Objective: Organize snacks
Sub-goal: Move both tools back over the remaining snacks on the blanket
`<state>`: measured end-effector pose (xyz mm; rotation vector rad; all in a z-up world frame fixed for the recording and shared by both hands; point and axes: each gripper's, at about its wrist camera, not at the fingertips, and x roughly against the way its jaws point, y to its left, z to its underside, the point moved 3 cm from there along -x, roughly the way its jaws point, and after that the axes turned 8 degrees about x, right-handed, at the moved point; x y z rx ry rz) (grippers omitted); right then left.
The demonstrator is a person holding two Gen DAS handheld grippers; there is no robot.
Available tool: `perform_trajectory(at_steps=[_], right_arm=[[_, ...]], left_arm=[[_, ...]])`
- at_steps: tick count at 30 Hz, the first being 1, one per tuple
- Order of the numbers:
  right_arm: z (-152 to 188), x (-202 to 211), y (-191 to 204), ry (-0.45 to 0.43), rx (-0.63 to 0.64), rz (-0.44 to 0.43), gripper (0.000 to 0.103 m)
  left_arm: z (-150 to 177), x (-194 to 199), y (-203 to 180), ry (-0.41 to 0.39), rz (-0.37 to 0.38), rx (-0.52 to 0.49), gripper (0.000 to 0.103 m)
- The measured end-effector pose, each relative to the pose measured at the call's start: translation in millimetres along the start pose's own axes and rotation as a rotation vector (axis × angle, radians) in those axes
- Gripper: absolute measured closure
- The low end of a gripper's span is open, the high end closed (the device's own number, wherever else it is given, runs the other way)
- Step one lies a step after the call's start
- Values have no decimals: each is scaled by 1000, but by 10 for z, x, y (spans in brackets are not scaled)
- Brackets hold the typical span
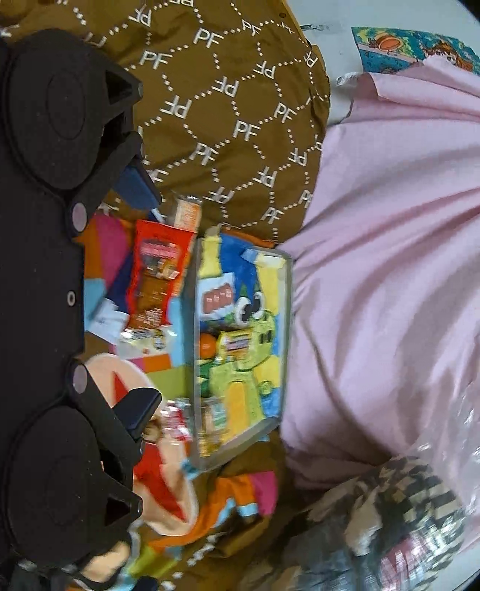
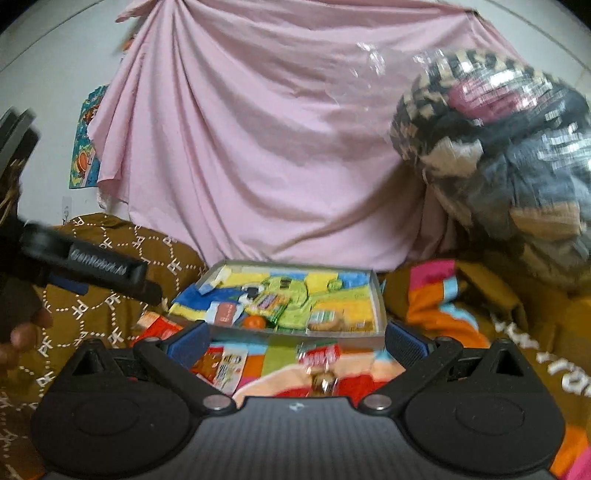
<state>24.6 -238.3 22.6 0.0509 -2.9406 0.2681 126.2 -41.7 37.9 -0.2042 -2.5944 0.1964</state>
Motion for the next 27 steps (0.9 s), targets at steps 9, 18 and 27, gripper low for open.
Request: perform_trajectory(at_steps=[9, 18, 27], right_arm=[[244, -80, 172, 191, 14, -49, 0], [380, -196, 304, 304, 62, -70, 0], [487, -329, 338, 411, 86, -61, 0]], left_arm=[[460, 27, 203, 71, -30, -84, 1], [676, -91, 350, 160, -76, -51, 1], [727, -155, 319, 201, -72, -70, 1]])
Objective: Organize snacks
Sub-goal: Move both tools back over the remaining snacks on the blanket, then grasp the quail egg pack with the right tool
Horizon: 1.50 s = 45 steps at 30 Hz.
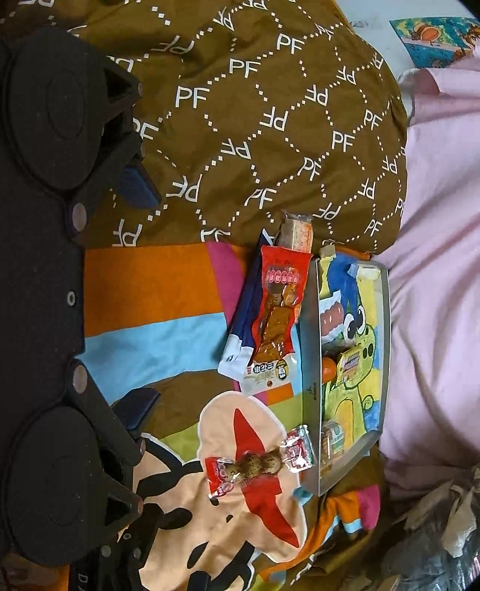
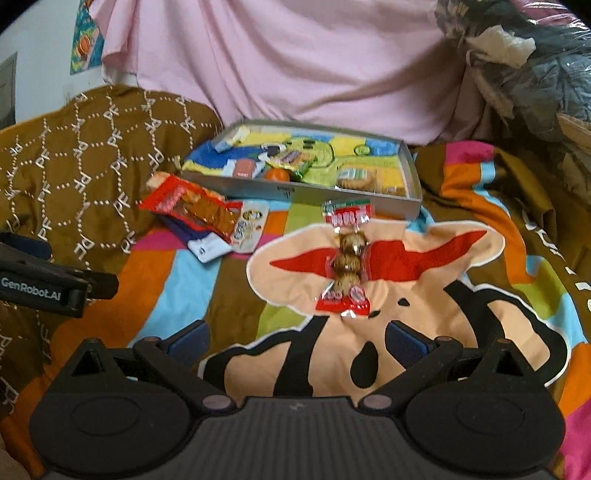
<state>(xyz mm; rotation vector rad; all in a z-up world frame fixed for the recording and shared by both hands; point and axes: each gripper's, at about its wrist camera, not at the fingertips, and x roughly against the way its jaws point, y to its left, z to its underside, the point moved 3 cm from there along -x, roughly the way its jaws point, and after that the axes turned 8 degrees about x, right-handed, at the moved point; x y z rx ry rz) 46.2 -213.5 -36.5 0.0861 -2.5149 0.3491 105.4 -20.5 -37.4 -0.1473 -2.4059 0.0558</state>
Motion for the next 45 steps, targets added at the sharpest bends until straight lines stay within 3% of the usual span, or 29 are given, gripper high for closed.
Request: perform_trajectory(at_steps=[12, 25, 32, 37, 45], right_arm=[[16, -199, -161, 89, -88, -32, 0], [-174, -321, -185, 39, 23, 23, 0], [-312, -606, -382, 1, 91, 25, 0], [-365, -921, -567, -22, 69, 29, 0], [-374, -1202, -506, -38, 93, 45, 8]], left_arm=[[-82, -249, 14, 31, -12, 35, 1], [-279, -569, -86, -14, 37, 64, 1], [-408, -827, -101, -21, 68, 152, 1], [-504, -1035, -59, -40, 79, 230, 1], [-577, -1327, -16, 23, 127, 385, 2]])
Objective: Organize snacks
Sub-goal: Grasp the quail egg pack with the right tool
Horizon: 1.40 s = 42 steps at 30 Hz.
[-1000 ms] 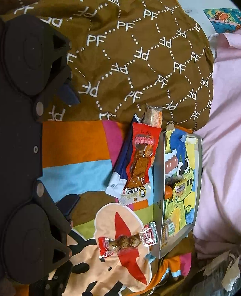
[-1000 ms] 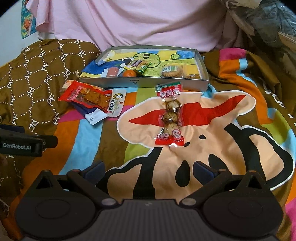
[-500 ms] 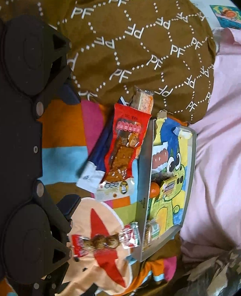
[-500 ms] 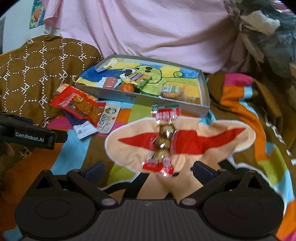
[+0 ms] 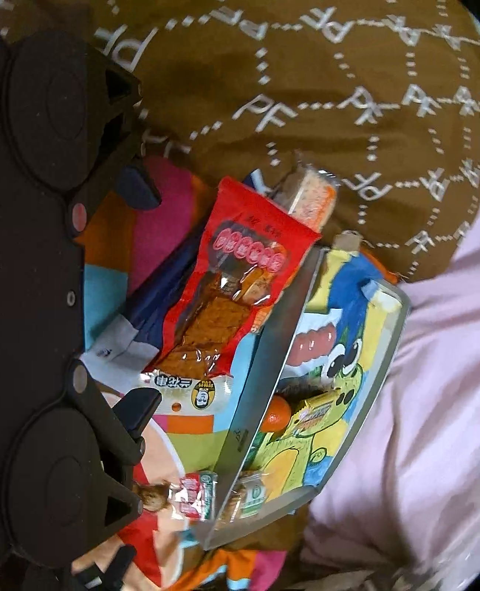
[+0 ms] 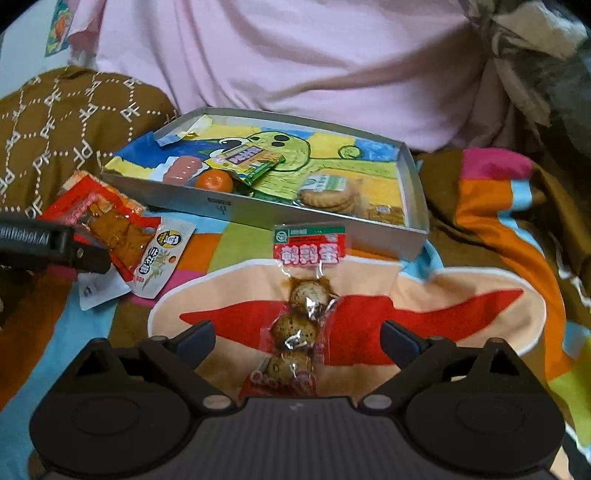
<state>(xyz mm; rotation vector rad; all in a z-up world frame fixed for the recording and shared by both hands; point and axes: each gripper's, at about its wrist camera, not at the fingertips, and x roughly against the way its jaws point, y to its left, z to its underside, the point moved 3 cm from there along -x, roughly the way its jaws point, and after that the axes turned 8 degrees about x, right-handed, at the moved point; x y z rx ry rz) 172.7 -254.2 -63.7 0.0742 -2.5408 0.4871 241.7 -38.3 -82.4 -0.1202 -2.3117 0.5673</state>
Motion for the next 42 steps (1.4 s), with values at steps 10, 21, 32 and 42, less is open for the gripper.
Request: perform_trajectory(at_steps=[10, 21, 32, 42], right_arm=[[40, -209, -29, 52, -77, -31, 35], [118, -325, -69, 122, -156, -78, 39], [99, -255, 49, 135, -177, -120, 54], [40, -131, 181, 102, -132, -171, 55]], left_arm=[[75, 38, 13, 51, 10, 36, 26], [98, -25, 72, 86, 47, 109, 36], [146, 160, 326, 158, -27, 217, 54], [115, 255, 312, 67, -155, 97, 39]])
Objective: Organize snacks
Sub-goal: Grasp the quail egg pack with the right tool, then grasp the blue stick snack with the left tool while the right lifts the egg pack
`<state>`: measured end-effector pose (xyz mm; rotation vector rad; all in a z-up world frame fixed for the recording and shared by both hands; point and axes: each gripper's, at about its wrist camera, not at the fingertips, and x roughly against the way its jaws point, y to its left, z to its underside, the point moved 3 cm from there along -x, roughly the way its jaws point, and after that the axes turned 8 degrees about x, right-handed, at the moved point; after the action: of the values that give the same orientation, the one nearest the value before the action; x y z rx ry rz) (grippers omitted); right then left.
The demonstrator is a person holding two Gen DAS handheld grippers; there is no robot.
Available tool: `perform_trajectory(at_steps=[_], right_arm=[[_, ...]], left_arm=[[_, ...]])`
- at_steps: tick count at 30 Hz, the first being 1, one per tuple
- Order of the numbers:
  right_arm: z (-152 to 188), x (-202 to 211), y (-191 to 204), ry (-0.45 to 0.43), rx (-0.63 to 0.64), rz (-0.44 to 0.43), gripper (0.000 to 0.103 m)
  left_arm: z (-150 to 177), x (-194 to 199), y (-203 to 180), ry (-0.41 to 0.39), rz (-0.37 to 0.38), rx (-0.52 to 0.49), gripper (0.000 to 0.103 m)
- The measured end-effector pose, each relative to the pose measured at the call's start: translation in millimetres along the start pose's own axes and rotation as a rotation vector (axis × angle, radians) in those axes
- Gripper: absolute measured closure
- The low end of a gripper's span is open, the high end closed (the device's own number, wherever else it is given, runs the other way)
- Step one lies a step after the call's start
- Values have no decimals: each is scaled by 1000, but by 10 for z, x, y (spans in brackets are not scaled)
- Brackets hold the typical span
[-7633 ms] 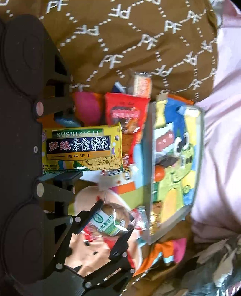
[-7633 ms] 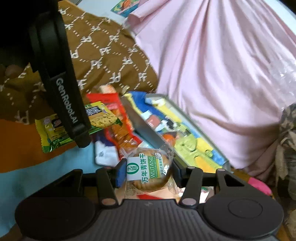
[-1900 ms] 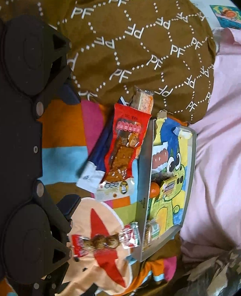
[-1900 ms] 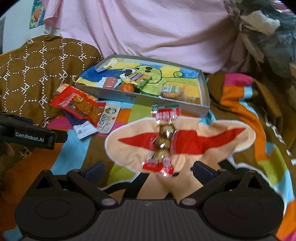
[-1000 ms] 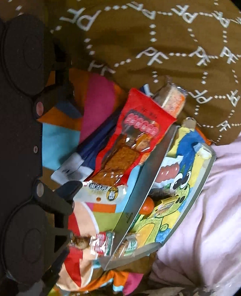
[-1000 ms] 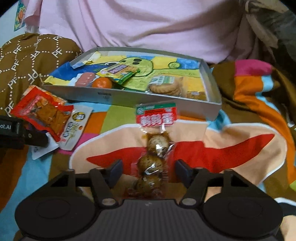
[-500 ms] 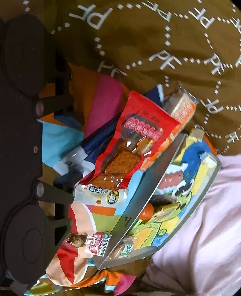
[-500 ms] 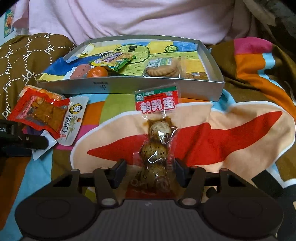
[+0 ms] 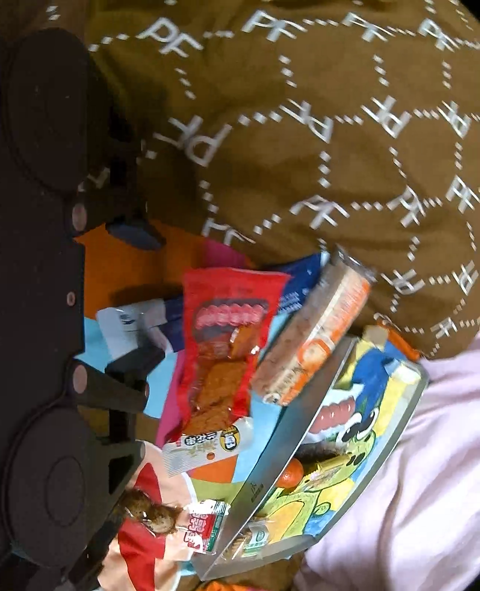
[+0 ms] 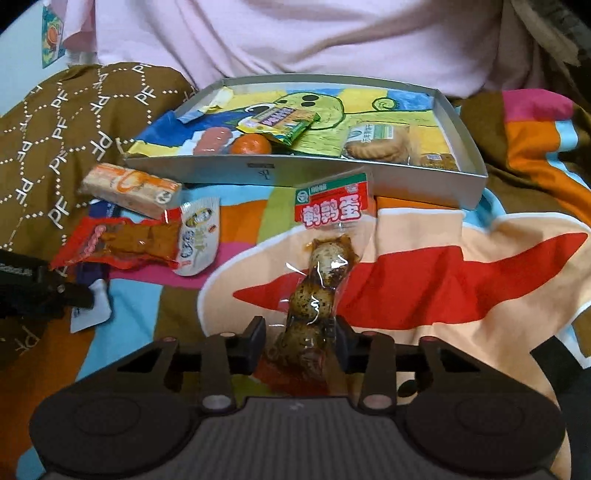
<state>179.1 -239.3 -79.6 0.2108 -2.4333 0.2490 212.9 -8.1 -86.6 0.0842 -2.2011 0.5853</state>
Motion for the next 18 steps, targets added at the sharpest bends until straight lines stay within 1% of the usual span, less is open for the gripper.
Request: perform_trajectory(at_steps=[2, 5, 8, 11, 13, 15, 16, 17, 18], right_arm=[[-10, -5, 2, -9, 14, 21, 49], [-23, -38, -4, -19, 19, 45, 44], [-16, -89, -13, -14, 11, 50, 41], [-16, -119, -7, -17, 7, 51, 39], [-15, -115, -8, -21, 2, 50, 38], [-13, -131, -3, -18, 7, 57, 38], [-6, -140, 1, -13, 9, 59, 37], [-1, -155, 4, -4, 8, 59, 37], [6, -174, 4, 11, 5, 55, 38]], left_arm=[[-31, -72, -31, -4, -7, -13, 32], [-54, -180, -61, 2, -10, -1, 25], [-60, -233, -95, 6, -23, -14, 24], [-56, -241, -108, 12, -13, -14, 20], [-58, -256, -110, 13, -12, -13, 20], [-48, -266, -126, 16, -27, -42, 22], [-37, -279, -160, 16, -47, -71, 26], [-26, -289, -189, 18, -66, -99, 33], [-9, -295, -216, 17, -88, -126, 37]])
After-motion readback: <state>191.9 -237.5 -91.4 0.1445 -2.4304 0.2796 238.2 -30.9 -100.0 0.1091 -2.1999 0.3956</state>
